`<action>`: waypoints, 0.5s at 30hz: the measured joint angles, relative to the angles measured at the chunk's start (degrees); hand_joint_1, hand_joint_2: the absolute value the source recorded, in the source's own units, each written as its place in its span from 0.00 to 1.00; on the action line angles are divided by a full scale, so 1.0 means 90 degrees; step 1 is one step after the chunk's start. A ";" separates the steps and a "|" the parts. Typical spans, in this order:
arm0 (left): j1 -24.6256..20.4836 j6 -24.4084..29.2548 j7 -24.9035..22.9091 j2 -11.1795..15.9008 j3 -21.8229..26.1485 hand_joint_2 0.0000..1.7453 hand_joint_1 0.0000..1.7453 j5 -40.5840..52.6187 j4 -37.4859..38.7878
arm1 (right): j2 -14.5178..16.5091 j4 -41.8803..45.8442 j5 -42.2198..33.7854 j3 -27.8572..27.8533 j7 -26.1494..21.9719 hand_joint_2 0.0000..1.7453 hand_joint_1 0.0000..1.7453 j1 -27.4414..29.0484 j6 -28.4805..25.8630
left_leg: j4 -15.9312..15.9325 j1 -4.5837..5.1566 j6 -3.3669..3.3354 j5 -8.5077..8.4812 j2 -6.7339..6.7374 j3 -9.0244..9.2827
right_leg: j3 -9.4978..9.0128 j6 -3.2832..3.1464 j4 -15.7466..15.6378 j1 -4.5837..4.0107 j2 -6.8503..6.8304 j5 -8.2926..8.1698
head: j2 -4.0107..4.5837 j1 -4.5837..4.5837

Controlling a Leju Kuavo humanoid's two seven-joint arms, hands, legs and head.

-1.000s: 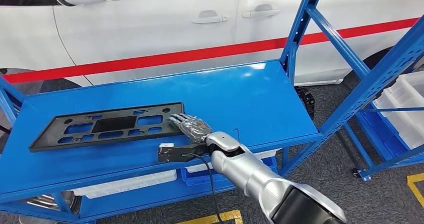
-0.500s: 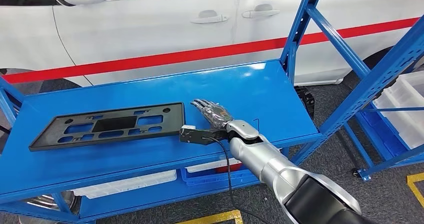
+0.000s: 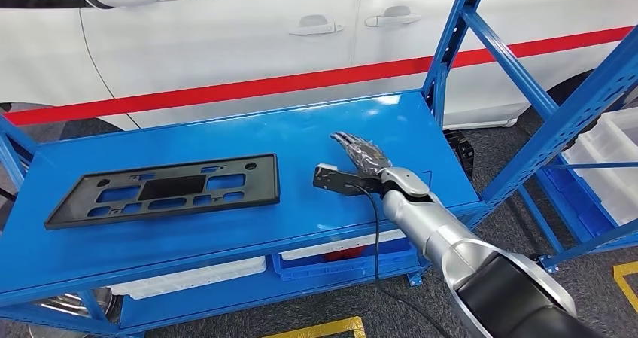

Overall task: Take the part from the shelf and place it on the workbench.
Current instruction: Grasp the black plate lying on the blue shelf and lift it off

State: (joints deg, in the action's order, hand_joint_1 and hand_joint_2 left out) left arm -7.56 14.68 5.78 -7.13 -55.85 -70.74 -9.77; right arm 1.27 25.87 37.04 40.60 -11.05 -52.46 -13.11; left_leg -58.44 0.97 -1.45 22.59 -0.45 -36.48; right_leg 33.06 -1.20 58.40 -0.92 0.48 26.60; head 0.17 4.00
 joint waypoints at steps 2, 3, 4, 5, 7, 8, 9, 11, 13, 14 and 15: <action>0.0000 0.0002 0.0025 0.0002 0.0002 0.00 0.00 -0.0009 0.0000 | -0.0049 -0.0004 -0.0155 -0.0086 -0.0097 1.00 0.00 0.0011 -0.0035 | 0.0000 0.0000 0.0000 0.0000 0.0000 0.0000 | 0.0000 0.0000 0.0000 0.0000 0.0000 0.0000 | 0.0000 0.0000; 0.0000 0.0003 0.0034 0.0002 0.0003 0.00 0.00 -0.0010 0.0000 | -0.0069 -0.0004 -0.0220 -0.0129 -0.0134 1.00 0.00 0.0022 -0.0058 | 0.0000 0.0000 0.0000 0.0000 0.0000 0.0001 | 0.0000 0.0000 0.0000 0.0000 0.0000 0.0000 | 0.0000 0.0000; 0.0000 0.0004 0.0040 0.0003 0.0003 0.00 0.00 -0.0010 0.0000 | -0.0084 -0.0004 -0.0267 -0.0169 -0.0165 1.00 0.00 0.0039 -0.0083 | 0.0000 0.0000 0.0000 0.0000 0.0000 0.0001 | 0.0001 0.0000 0.0000 0.0000 0.0000 0.0000 | 0.0000 0.0000; 0.0001 0.0007 0.0044 0.0004 0.0003 0.00 0.00 -0.0009 0.0000 | -0.0098 -0.0004 -0.0305 -0.0203 -0.0193 1.00 0.00 0.0060 -0.0109 | 0.0000 0.0000 0.0000 0.0000 0.0000 0.0001 | 0.0001 0.0000 0.0000 -0.0001 0.0000 0.0000 | 0.0000 0.0000; 0.0004 0.0019 0.0046 0.0005 0.0003 0.00 0.00 0.0001 0.0000 | -0.0118 0.0001 -0.0370 -0.0265 -0.0252 1.00 0.00 0.0119 -0.0162 | 0.0000 0.0000 0.0000 0.0000 0.0001 0.0001 | 0.0000 0.0000 0.0001 -0.0001 0.0001 0.0001 | 0.0000 0.0000; 0.0006 0.0024 0.0047 0.0005 0.0003 0.00 0.00 0.0013 0.0000 | -0.0126 0.0006 -0.0404 -0.0293 -0.0284 1.00 0.00 0.0154 -0.0192 | 0.0000 -0.0001 0.0000 0.0000 0.0001 0.0001 | 0.0001 0.0000 0.0001 -0.0001 0.0001 0.0001 | 0.0000 0.0000; 0.0010 0.0027 0.0052 0.0005 0.0003 0.00 0.00 0.0027 0.0000 | -0.0134 0.0015 -0.0437 -0.0318 -0.0315 1.00 0.00 0.0193 -0.0223 | 0.0000 -0.0001 0.0000 0.0000 0.0001 0.0001 | 0.0001 0.0000 0.0001 -0.0001 0.0001 0.0001 | 0.0000 0.0000; 0.0020 0.0032 0.0066 0.0005 0.0003 0.00 0.00 0.0048 0.0000 | -0.0148 0.0062 -0.0499 -0.0361 -0.0370 1.00 0.00 0.0283 -0.0291 | 0.0001 -0.0001 0.0000 0.0001 0.0001 0.0000 | 0.0001 0.0001 0.0001 -0.0001 0.0001 0.0002 | 0.0000 0.0000; 0.0028 0.0039 0.0078 0.0005 0.0003 0.00 0.00 0.0052 0.0000 | -0.0155 0.0140 -0.0536 -0.0404 -0.0413 1.00 0.00 0.0385 -0.0347 | 0.0001 -0.0001 0.0000 0.0001 0.0001 0.0000 | 0.0001 0.0001 0.0001 -0.0001 0.0001 0.0002 | 0.0000 0.0000; 0.0030 0.0042 0.0083 0.0005 0.0003 0.00 0.00 0.0053 0.0000 | -0.0156 0.0179 -0.0542 -0.0421 -0.0425 1.00 0.00 0.0434 -0.0363 | 0.0001 -0.0001 0.0001 0.0001 0.0001 0.0000 | 0.0001 0.0001 0.0001 -0.0001 0.0001 0.0002 | 0.0000 0.0000; 0.0031 0.0043 0.0089 0.0005 0.0003 0.00 0.00 0.0055 0.0000 | -0.0156 0.0214 -0.0543 -0.0430 -0.0431 1.00 0.00 0.0476 -0.0367 | 0.0001 -0.0001 0.0000 0.0001 0.0001 0.0000 | 0.0001 0.0001 0.0001 -0.0001 0.0001 0.0002 | 0.0000 0.0000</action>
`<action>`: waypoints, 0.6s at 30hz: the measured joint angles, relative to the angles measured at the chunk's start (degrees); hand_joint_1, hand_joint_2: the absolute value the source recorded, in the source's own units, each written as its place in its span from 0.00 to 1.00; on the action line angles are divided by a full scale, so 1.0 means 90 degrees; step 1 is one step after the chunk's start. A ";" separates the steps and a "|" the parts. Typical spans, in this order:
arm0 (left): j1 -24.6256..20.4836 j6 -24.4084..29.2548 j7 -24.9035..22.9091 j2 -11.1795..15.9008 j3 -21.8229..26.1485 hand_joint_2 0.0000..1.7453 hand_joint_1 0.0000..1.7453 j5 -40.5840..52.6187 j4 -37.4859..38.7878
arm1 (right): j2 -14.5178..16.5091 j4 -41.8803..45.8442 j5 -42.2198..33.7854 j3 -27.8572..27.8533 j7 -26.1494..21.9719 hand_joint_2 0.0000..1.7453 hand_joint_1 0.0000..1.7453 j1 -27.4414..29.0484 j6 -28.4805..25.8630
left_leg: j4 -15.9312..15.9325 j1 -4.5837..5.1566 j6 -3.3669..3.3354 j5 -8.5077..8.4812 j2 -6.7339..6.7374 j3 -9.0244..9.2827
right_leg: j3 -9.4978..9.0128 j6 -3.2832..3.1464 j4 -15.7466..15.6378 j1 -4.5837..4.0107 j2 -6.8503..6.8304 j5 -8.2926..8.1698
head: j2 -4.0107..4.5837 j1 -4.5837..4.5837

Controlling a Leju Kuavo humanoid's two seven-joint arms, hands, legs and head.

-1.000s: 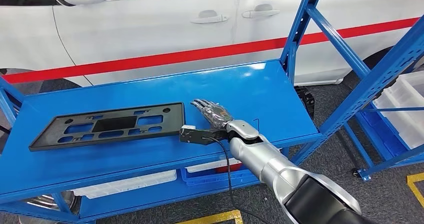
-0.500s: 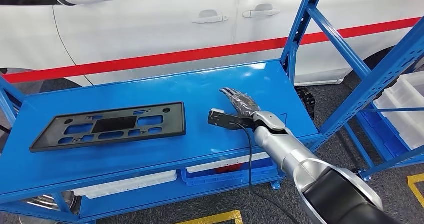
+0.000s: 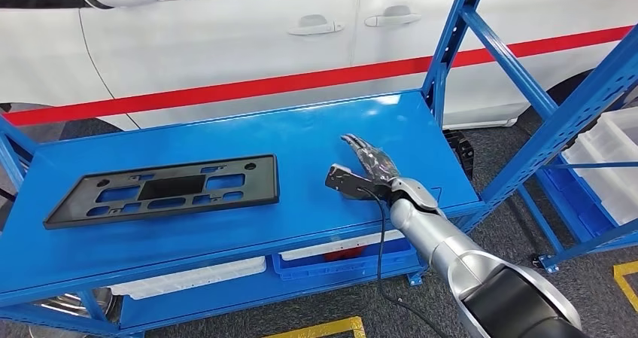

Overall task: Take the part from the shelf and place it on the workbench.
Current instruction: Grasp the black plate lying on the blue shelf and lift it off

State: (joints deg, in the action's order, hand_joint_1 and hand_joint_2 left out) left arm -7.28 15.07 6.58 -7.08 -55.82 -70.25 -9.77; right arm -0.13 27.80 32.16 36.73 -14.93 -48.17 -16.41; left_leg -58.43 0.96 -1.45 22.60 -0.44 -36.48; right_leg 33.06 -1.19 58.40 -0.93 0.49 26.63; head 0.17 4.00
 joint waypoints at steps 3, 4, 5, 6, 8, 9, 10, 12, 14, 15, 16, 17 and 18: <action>-0.0001 -0.0005 0.0013 0.0000 0.0000 0.00 0.00 0.0021 0.0000 | 0.0005 0.0097 0.0001 -0.0006 -0.0001 1.00 0.00 0.0082 0.0034 | 0.0000 0.0000 0.0000 0.0000 0.0000 -0.0001 | 0.0000 0.0000 0.0000 0.0000 0.0000 0.0000 | 0.0000 0.0000; -0.0002 -0.0010 0.0012 0.0000 0.0000 0.00 0.00 0.0036 0.0000 | 0.0015 0.0123 0.0008 -0.0006 0.0008 1.00 0.00 0.0092 0.0070 | 0.0000 0.0000 0.0000 0.0000 0.0000 -0.0001 | -0.0001 0.0000 0.0000 0.0000 0.0000 0.0000 | 0.0000 0.0000; -0.0005 -0.0015 0.0006 0.0000 0.0000 0.00 0.00 0.0055 0.0000 | 0.0035 0.0145 0.0030 -0.0006 0.0029 1.00 0.00 0.0097 0.0105 | 0.0001 0.0000 0.0000 0.0000 0.0000 -0.0001 | -0.0001 0.0000 0.0001 0.0000 0.0000 0.0000 | 0.0000 0.0000; -0.0009 -0.0022 -0.0004 0.0000 0.0000 0.00 0.00 0.0079 0.0000 | 0.0070 0.0159 0.0082 -0.0005 0.0064 1.00 0.00 0.0097 0.0134 | 0.0001 0.0000 0.0000 0.0000 0.0000 -0.0001 | -0.0001 0.0000 0.0001 0.0000 0.0000 0.0000 | 0.0000 0.0000; -0.0026 -0.0032 -0.0030 0.0000 -0.0002 0.00 0.00 0.0122 0.0000 | 0.0178 0.0171 0.0257 0.0004 0.0159 1.00 0.00 0.0097 0.0150 | 0.0001 0.0000 0.0000 0.0000 0.0001 0.0000 | -0.0001 0.0000 0.0001 -0.0001 0.0001 0.0000 | 0.0000 0.0000; -0.0039 -0.0037 -0.0040 0.0000 -0.0004 0.00 0.00 0.0138 0.0000 | 0.0248 0.0172 0.0355 0.0016 0.0210 1.00 0.00 0.0096 0.0152 | 0.0001 0.0000 0.0000 0.0000 0.0002 0.0000 | -0.0001 0.0000 0.0001 -0.0001 0.0002 0.0000 | 0.0000 0.0000; -0.0053 -0.0041 -0.0050 0.0000 -0.0007 0.00 0.00 0.0149 0.0000 | 0.0321 0.0175 0.0439 0.0037 0.0257 1.00 0.00 0.0095 0.0162 | 0.0001 0.0000 0.0000 -0.0001 0.0001 0.0000 | -0.0001 0.0000 0.0001 -0.0001 0.0001 0.0000 | 0.0000 0.0000; -0.0084 -0.0052 -0.0069 0.0000 -0.0015 0.00 0.00 0.0179 0.0000 | 0.0473 0.0193 0.0580 0.0102 0.0347 1.00 0.00 0.0090 0.0211 | 0.0001 -0.0001 0.0000 -0.0001 0.0001 0.0000 | -0.0001 0.0000 0.0002 -0.0002 0.0001 0.0000 | 0.0000 0.0000; -0.0119 -0.0060 -0.0085 -0.0001 -0.0025 0.00 0.00 0.0214 0.0000 | 0.0643 0.0213 0.0698 0.0183 0.0442 1.00 0.00 0.0084 0.0264 | 0.0002 -0.0001 0.0001 -0.0001 0.0002 0.0000 | 0.0000 -0.0001 0.0002 -0.0003 0.0003 0.0000 | 0.0000 0.0000; -0.0139 -0.0059 -0.0090 -0.0002 -0.0028 0.00 0.00 0.0224 0.0000 | 0.0731 0.0219 0.0741 0.0224 0.0487 1.00 0.00 0.0079 0.0282 | 0.0002 -0.0001 0.0001 -0.0001 0.0003 0.0000 | 0.0000 -0.0002 0.0002 -0.0003 0.0004 0.0001 | 0.0000 0.0000; -0.0159 -0.0059 -0.0095 -0.0004 -0.0031 0.00 0.00 0.0228 0.0000 | 0.0812 0.0220 0.0770 0.0259 0.0523 1.00 0.00 0.0072 0.0299 | 0.0002 -0.0002 0.0001 -0.0001 0.0003 0.0000 | 0.0001 -0.0002 0.0003 -0.0003 0.0004 0.0001 | 0.0000 0.0000; -0.0174 -0.0058 -0.0100 -0.0005 -0.0033 0.00 0.00 0.0228 0.0000 | 0.0883 0.0220 0.0787 0.0289 0.0546 1.00 0.00 0.0061 0.0319 | 0.0003 -0.0002 0.0001 -0.0001 0.0003 0.0000 | 0.0001 -0.0003 0.0003 -0.0003 0.0004 0.0002 | 0.0000 0.0000; -0.0186 -0.0055 -0.0109 -0.0007 -0.0033 0.00 0.00 0.0228 0.0000 | 0.0949 0.0220 0.0795 0.0315 0.0564 1.00 0.00 0.0044 0.0344 | 0.0003 -0.0002 0.0001 -0.0001 0.0002 0.0000 | 0.0001 -0.0004 0.0003 -0.0003 0.0003 0.0003 | 0.0000 0.0000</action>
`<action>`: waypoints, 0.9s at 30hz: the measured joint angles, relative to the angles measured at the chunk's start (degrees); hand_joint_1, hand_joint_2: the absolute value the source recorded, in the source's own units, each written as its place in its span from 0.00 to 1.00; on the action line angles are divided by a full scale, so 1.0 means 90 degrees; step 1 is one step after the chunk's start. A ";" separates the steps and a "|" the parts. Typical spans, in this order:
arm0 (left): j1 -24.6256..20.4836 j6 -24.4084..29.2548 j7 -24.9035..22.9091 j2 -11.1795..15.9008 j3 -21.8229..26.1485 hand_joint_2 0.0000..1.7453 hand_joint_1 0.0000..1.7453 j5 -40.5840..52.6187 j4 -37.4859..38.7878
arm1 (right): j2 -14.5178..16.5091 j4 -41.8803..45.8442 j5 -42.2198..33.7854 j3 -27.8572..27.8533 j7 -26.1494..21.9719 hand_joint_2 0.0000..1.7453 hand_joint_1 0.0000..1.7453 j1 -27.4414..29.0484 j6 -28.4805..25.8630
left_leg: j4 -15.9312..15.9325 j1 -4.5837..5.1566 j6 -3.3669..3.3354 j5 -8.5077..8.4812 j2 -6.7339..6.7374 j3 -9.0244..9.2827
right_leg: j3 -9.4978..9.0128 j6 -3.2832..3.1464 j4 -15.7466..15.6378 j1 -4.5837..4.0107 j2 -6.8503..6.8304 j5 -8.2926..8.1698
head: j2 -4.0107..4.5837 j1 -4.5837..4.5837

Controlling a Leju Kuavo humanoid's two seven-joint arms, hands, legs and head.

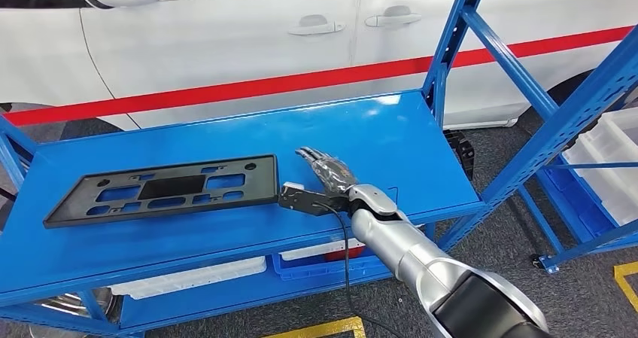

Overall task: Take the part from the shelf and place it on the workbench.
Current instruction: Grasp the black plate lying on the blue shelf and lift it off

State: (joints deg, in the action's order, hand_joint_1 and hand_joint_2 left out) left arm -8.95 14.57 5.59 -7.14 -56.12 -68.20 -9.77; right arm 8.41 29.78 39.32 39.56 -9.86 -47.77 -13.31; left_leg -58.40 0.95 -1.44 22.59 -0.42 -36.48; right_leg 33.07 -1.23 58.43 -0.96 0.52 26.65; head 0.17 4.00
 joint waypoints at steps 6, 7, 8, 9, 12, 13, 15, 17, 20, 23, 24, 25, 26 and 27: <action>-0.0003 0.0069 -0.0091 -0.0001 -0.0001 0.00 0.00 -0.0020 0.0000 | 0.0267 -0.0033 -0.0015 0.0084 -0.0029 1.00 0.00 -0.0158 0.0130 | 0.0001 0.0000 0.0000 0.0000 0.0000 -0.0001 | -0.0001 -0.0001 0.0000 0.0001 -0.0001 0.0001 | 0.0000 0.0000; 0.0003 0.0090 -0.0097 -0.0001 -0.0001 0.00 0.00 -0.0024 0.0000 | 0.0292 -0.0056 -0.0037 0.0095 -0.0046 1.00 0.00 -0.0186 0.0144 | 0.0001 0.0001 0.0000 0.0000 0.0000 -0.0001 | -0.0001 -0.0001 -0.0001 0.0002 -0.0002 0.0001 | 0.0000 0.0000; 0.0010 0.0108 -0.0099 -0.0001 -0.0001 0.00 0.00 -0.0028 0.0000 | 0.0315 -0.0087 -0.0063 0.0107 -0.0061 1.00 0.00 -0.0214 0.0153 | 0.0001 0.0001 0.0000 0.0000 -0.0001 -0.0001 | -0.0001 -0.0001 -0.0001 0.0002 -0.0002 0.0001 | 0.0000 0.0000; 0.0018 0.0123 -0.0100 -0.0001 -0.0001 0.00 0.00 -0.0030 0.0000 | 0.0337 -0.0120 -0.0086 0.0116 -0.0075 1.00 0.00 -0.0238 0.0155 | 0.0001 0.0001 0.0000 0.0000 -0.0001 -0.0001 | -0.0002 -0.0001 -0.0001 0.0002 -0.0003 0.0001 | 0.0000 0.0000; 0.0038 0.0142 -0.0100 0.0001 -0.0001 0.00 0.00 -0.0034 0.0000 | 0.0388 -0.0221 -0.0150 0.0129 -0.0098 1.00 0.00 -0.0285 0.0164 | 0.0000 0.0001 -0.0001 0.0000 -0.0001 -0.0001 | -0.0002 -0.0001 -0.0001 0.0003 -0.0004 0.0001 | 0.0000 0.0000; 0.0041 0.0145 -0.0100 0.0002 -0.0001 0.00 0.00 -0.0035 0.0000 | 0.0402 -0.0250 -0.0164 0.0130 -0.0101 1.00 0.00 -0.0293 0.0168 | 0.0000 0.0002 -0.0001 0.0000 -0.0001 -0.0001 | -0.0002 -0.0001 -0.0001 0.0003 -0.0004 0.0001 | 0.0000 0.0000; 0.0044 0.0147 -0.0103 0.0002 -0.0001 0.00 0.00 -0.0036 0.0000 | 0.0422 -0.0298 -0.0171 0.0132 -0.0105 1.00 0.00 -0.0301 0.0172 | 0.0000 0.0002 -0.0001 0.0000 -0.0002 -0.0001 | -0.0002 -0.0001 -0.0001 0.0003 -0.0004 0.0001 | 0.0000 0.0000; 0.0044 0.0149 -0.0105 0.0002 -0.0001 0.00 0.00 -0.0032 0.0000 | 0.0433 -0.0341 -0.0179 0.0135 -0.0101 1.00 0.00 -0.0305 0.0165 | 0.0000 0.0002 -0.0001 0.0000 -0.0002 -0.0001 | -0.0002 -0.0001 -0.0002 0.0003 -0.0004 0.0001 | 0.0000 0.0000; 0.0035 0.0145 -0.0107 0.0002 -0.0001 0.00 0.00 -0.0017 0.0000 | 0.0437 -0.0402 -0.0200 0.0136 -0.0080 1.00 0.00 -0.0302 0.0130 | 0.0000 0.0002 0.0000 0.0000 -0.0002 -0.0001 | -0.0001 -0.0001 -0.0001 0.0003 -0.0004 0.0001 | 0.0000 0.0000; 0.0009 0.0130 -0.0122 0.0002 -0.0002 0.00 0.00 0.0005 0.0000 | 0.0437 -0.0457 -0.0283 0.0136 -0.0115 1.00 0.00 -0.0299 0.0125 | 0.0000 0.0002 0.0000 0.0000 -0.0002 0.0000 | -0.0001 -0.0001 -0.0001 0.0003 -0.0004 0.0001 | 0.0000 0.0000; -0.0003 0.0126 -0.0132 0.0002 -0.0004 0.00 0.00 0.0016 0.0000 | 0.0438 -0.0470 -0.0325 0.0136 -0.0146 1.00 0.00 -0.0298 0.0131 | 0.0000 0.0002 0.0000 0.0000 -0.0002 0.0000 | -0.0001 -0.0001 -0.0001 0.0003 -0.0004 0.0001 | 0.0000 0.0000; -0.0015 0.0123 -0.0144 0.0002 -0.0007 0.00 0.00 0.0026 0.0000 | 0.0439 -0.0480 -0.0362 0.0136 -0.0180 1.00 0.00 -0.0298 0.0137 | 0.0000 0.0002 0.0000 0.0000 -0.0002 0.0000 | -0.0001 -0.0001 -0.0001 0.0003 -0.0004 0.0001 | 0.0000 0.0000; -0.0027 0.0121 -0.0154 0.0002 -0.0010 0.00 0.00 0.0034 0.0000 | 0.0442 -0.0487 -0.0389 0.0136 -0.0207 1.00 0.00 -0.0298 0.0141 | 0.0000 0.0001 0.0000 0.0000 -0.0002 0.0000 | -0.0001 -0.0001 -0.0001 0.0003 -0.0004 0.0001 | 0.0000 0.0000; -0.0037 0.0120 -0.0161 0.0002 -0.0013 0.00 0.00 0.0038 0.0000 | 0.0446 -0.0489 -0.0403 0.0136 -0.0224 1.00 0.00 -0.0298 0.0145 | 0.0000 0.0001 0.0000 0.0000 -0.0002 -0.0001 | -0.0001 -0.0001 -0.0001 0.0002 -0.0004 0.0001 | 0.0000 0.0000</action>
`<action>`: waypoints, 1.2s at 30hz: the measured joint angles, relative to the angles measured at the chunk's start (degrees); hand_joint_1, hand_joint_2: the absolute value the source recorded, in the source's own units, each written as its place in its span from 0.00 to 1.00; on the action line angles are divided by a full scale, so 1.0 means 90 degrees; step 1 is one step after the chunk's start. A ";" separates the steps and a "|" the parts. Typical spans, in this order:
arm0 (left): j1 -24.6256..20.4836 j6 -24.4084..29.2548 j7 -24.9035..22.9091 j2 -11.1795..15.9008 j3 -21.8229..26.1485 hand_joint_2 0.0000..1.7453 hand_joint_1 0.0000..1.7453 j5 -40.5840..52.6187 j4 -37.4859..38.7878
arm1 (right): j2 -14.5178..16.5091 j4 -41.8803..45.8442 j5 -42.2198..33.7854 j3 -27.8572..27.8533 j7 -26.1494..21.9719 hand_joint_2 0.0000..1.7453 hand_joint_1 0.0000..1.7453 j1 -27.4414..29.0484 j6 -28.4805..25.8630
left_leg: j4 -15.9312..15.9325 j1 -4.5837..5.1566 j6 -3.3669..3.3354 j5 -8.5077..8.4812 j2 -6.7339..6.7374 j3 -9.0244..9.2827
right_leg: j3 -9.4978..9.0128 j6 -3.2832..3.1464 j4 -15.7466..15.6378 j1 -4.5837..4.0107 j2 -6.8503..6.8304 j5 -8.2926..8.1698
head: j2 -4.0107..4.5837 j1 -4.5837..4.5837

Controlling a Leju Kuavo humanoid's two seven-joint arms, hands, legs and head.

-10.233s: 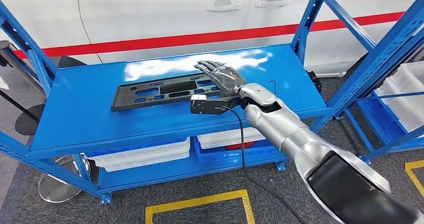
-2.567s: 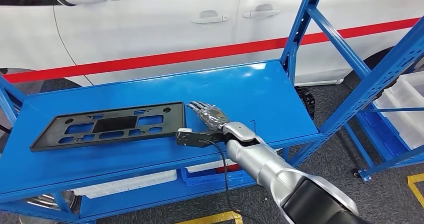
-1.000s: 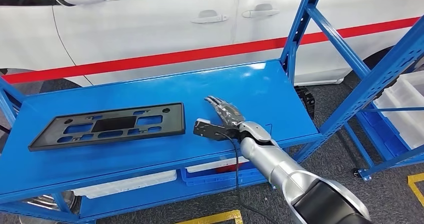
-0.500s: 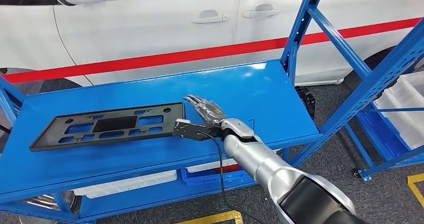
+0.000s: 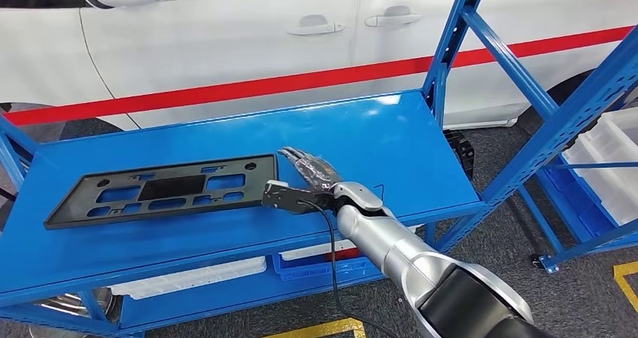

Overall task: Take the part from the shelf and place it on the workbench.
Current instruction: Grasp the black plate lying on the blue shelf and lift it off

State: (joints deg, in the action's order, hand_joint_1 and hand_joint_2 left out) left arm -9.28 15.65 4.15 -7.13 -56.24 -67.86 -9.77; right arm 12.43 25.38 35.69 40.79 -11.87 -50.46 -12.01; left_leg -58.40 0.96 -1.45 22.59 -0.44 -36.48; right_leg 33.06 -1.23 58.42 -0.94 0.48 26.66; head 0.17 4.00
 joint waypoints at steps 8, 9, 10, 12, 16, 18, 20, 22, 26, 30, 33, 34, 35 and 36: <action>-0.0064 0.0003 -0.0082 0.0000 -0.0029 0.00 0.00 0.0071 0.0000 | 0.0418 0.0001 0.0251 0.0246 -0.0092 1.00 0.00 0.0028 0.0176 | 0.0001 -0.0001 0.0001 0.0001 0.0004 0.0001 | 0.0003 -0.0004 0.0001 -0.0001 0.0009 0.0003 | 0.0000 0.0000; -0.0071 0.0005 -0.0082 0.0000 -0.0029 0.00 0.00 0.0068 0.0000 | 0.0484 0.0002 0.0255 0.0279 -0.0073 1.00 0.00 0.0039 0.0196 | 0.0001 -0.0001 0.0001 0.0001 0.0002 0.0000 | 0.0003 -0.0006 0.0001 -0.0002 0.0008 0.0005 | 0.0000 0.0000; -0.0074 0.0007 -0.0081 0.0000 -0.0029 0.00 0.00 0.0064 0.0000 | 0.0540 0.0002 0.0257 0.0308 -0.0051 1.00 0.00 0.0048 0.0216 | 0.0002 -0.0001 0.0002 0.0001 0.0001 0.0000 | 0.0002 -0.0007 0.0001 -0.0002 0.0006 0.0006 | 0.0000 0.0000; -0.0074 0.0021 -0.0073 0.0000 -0.0029 0.00 0.00 0.0043 0.0000 | 0.0633 0.0002 0.0258 0.0357 0.0001 1.00 0.00 0.0056 0.0276 | 0.0003 -0.0001 0.0003 0.0002 0.0001 0.0000 | 0.0002 -0.0008 0.0001 -0.0003 0.0006 0.0007 | 0.0000 0.0000; -0.0067 0.0046 -0.0045 0.0000 -0.0029 0.00 0.00 0.0007 0.0000 | 0.0764 0.0035 0.0182 0.0497 0.0186 1.00 0.00 0.0053 0.0415 | 0.0003 -0.0001 0.0004 0.0003 0.0002 0.0000 | 0.0001 -0.0008 0.0001 -0.0002 0.0005 0.0007 | 0.0000 0.0000; -0.0061 0.0049 -0.0043 0.0000 -0.0029 0.00 0.00 0.0009 0.0000 | 0.0798 0.0079 0.0080 0.0599 0.0295 1.00 0.00 0.0048 0.0458 | 0.0003 -0.0001 0.0004 0.0003 0.0001 0.0000 | 0.0001 -0.0008 0.0001 -0.0001 0.0004 0.0007 | 0.0000 0.0000; -0.0060 0.0052 -0.0043 0.0000 -0.0029 0.00 0.00 0.0013 0.0000 | 0.0825 0.0125 -0.0040 0.0717 0.0368 1.00 0.00 0.0040 0.0491 | 0.0003 -0.0001 0.0004 0.0003 0.0001 0.0000 | 0.0000 -0.0008 0.0001 -0.0001 0.0004 0.0007 | 0.0000 0.0000; -0.0061 0.0059 -0.0043 0.0000 -0.0029 0.00 0.00 0.0016 0.0000 | 0.0844 0.0180 -0.0174 0.0850 0.0428 1.00 0.00 0.0035 0.0529 | 0.0003 -0.0001 0.0004 0.0003 0.0001 0.0000 | 0.0000 -0.0008 0.0001 -0.0001 0.0004 0.0007 | 0.0000 0.0000; -0.0062 0.0067 -0.0039 -0.0001 -0.0029 0.00 0.00 0.0016 0.0000 | 0.0871 0.0288 -0.0413 0.1093 0.0551 1.00 0.00 0.0035 0.0565 | 0.0003 -0.0001 0.0004 0.0003 0.0001 0.0000 | 0.0001 -0.0008 0.0000 -0.0001 0.0004 0.0007 | 0.0000 0.0000; -0.0068 0.0055 -0.0033 0.0000 -0.0030 0.00 0.00 0.0049 0.0000 | 0.0882 0.0331 -0.0619 0.1268 0.0616 1.00 0.00 0.0040 0.0554 | 0.0003 -0.0001 0.0004 0.0003 0.0001 0.0000 | 0.0001 -0.0008 0.0000 -0.0001 0.0003 0.0007 | -0.0001 0.0000; -0.0073 0.0018 -0.0056 -0.0001 -0.0045 0.00 0.00 0.0083 0.0000 | 0.0883 0.0326 -0.0702 0.1356 0.0593 1.00 0.00 0.0047 0.0515 | 0.0003 -0.0001 0.0005 0.0003 0.0001 0.0000 | 0.0001 -0.0008 0.0000 -0.0001 0.0004 0.0007 | 0.0000 0.0000; -0.0075 0.0010 -0.0068 -0.0002 -0.0058 0.00 0.00 0.0090 0.0000 | 0.0883 0.0322 -0.0715 0.1380 0.0578 1.00 0.00 0.0048 0.0495 | 0.0003 -0.0001 0.0005 0.0003 0.0001 0.0000 | 0.0001 -0.0008 0.0000 -0.0001 0.0004 0.0007 | 0.0000 0.0000; -0.0076 0.0003 -0.0082 -0.0002 -0.0075 0.00 0.00 0.0101 0.0000 | 0.0883 0.0318 -0.0730 0.1400 0.0564 1.00 0.00 0.0049 0.0477 | 0.0003 -0.0001 0.0005 0.0003 0.0001 0.0000 | 0.0001 -0.0008 0.0000 -0.0001 0.0004 0.0007 | 0.0000 0.0000; -0.0077 -0.0001 -0.0094 -0.0002 -0.0097 0.00 0.00 0.0112 0.0000 | 0.0883 0.0310 -0.0746 0.1411 0.0552 1.00 0.00 0.0049 0.0463 | 0.0003 -0.0001 0.0005 0.0003 0.0001 0.0000 | 0.0001 -0.0008 0.0000 -0.0001 0.0004 0.0007 | 0.0000 0.0000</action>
State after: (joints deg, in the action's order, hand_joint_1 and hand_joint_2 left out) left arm -9.97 15.64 3.30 -7.15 -57.11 -66.84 -9.77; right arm 20.37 28.17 28.98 53.48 -6.91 -50.02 -7.84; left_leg -58.38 0.96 -1.41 22.62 -0.42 -36.48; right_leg 33.07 -1.31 58.42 -0.95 0.52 26.72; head 0.17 4.00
